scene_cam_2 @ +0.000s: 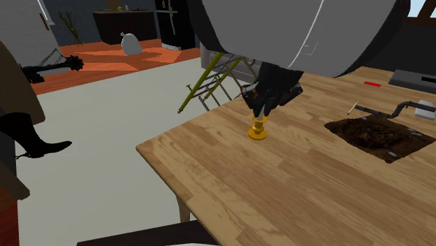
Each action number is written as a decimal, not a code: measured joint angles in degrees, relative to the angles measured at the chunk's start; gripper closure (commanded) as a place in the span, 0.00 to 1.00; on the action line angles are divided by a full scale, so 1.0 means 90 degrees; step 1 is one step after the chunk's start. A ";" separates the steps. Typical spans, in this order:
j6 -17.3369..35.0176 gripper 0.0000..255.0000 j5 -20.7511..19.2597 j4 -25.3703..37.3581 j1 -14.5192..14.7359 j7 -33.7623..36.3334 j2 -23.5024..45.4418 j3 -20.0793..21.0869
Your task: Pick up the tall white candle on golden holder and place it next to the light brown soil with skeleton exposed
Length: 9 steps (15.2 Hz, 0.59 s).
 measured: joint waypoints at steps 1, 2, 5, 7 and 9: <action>-0.0091 1.00 0.0023 0.0067 0.0009 0.0012 -0.0025 0.0038; -0.0181 1.00 0.0046 0.0135 0.0017 0.0020 -0.0049 0.0074; -0.0451 1.00 0.0117 0.0325 0.0039 0.0070 -0.0131 0.0205; -0.0646 1.00 0.0156 0.0453 0.0038 0.0084 -0.0199 0.0280; -0.0819 1.00 0.0207 0.0597 0.0063 0.0117 -0.0228 0.0362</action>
